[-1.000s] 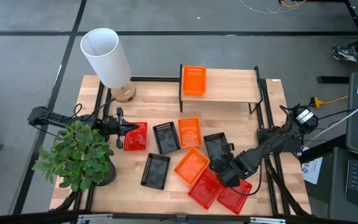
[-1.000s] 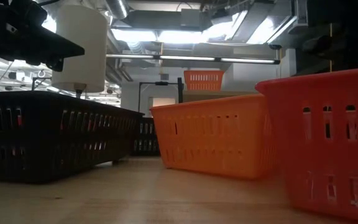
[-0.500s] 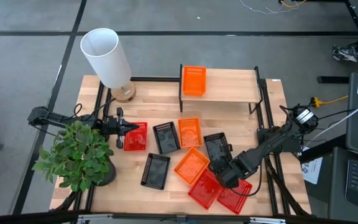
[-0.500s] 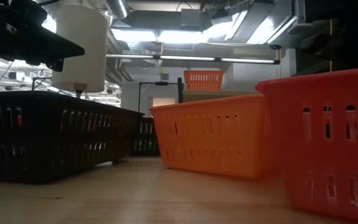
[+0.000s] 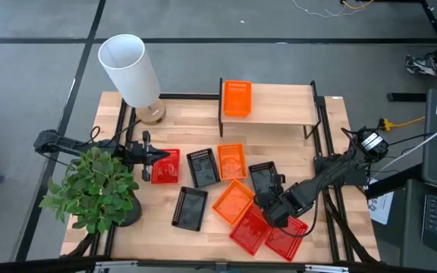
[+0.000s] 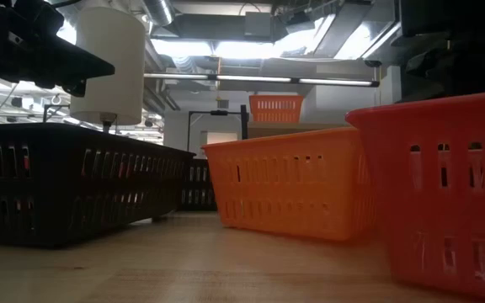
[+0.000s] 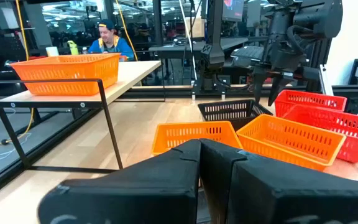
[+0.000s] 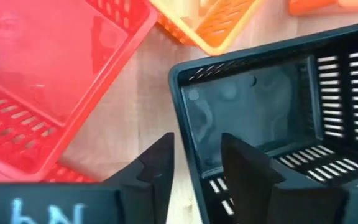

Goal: Stack baskets on shelf by color
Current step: Put the top right black bin on the shelf

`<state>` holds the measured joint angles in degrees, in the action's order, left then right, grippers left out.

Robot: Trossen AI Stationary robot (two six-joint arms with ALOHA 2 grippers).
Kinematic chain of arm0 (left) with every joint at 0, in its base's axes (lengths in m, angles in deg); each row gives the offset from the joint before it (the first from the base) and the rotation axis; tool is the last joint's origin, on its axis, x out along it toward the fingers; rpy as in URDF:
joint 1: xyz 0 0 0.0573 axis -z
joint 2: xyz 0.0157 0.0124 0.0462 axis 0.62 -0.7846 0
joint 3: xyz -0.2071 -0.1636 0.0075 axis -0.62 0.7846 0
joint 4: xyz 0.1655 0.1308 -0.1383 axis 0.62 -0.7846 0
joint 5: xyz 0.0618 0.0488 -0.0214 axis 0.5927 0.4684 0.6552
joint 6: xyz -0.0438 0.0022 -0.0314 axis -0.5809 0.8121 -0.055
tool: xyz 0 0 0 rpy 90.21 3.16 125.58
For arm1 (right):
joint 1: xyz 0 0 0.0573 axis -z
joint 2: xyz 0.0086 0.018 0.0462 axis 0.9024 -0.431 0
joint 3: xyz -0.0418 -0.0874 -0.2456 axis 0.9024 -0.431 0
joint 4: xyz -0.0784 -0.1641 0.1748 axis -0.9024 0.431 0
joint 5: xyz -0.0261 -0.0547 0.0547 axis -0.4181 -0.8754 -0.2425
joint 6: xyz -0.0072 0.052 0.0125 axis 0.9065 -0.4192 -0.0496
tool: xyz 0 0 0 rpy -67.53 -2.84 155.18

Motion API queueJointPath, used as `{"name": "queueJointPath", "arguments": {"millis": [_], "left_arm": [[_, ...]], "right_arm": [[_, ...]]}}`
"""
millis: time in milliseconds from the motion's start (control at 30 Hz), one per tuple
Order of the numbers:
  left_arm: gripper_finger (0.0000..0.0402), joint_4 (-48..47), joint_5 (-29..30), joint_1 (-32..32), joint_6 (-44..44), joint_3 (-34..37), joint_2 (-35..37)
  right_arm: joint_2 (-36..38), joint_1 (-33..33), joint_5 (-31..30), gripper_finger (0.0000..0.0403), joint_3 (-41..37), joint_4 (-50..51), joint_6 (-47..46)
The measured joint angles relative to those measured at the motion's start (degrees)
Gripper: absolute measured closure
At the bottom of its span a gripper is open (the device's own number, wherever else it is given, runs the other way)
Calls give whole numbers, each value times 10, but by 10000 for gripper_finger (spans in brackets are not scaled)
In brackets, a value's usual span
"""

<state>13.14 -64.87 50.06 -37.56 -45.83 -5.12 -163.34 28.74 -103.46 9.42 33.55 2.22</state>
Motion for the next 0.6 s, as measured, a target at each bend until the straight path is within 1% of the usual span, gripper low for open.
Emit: {"name": "queueJointPath", "arguments": {"millis": [133, 367, 533, 600], "left_arm": [[401, 0, 0, 0, 0, 0, 0], [401, -2, 0, 0, 0, 0, 0], [401, -2, 0, 0, 0, 0, 0], [401, -2, 0, 0, 0, 0, 0]], "right_arm": [[0, 0, 15, 250, 0, 9, 16], [0, 0, 11, 247, 0, 9, 18], [0, 0, 19, 247, -35, -14, 16], [0, 0, 11, 247, -46, -30, 15]]}}
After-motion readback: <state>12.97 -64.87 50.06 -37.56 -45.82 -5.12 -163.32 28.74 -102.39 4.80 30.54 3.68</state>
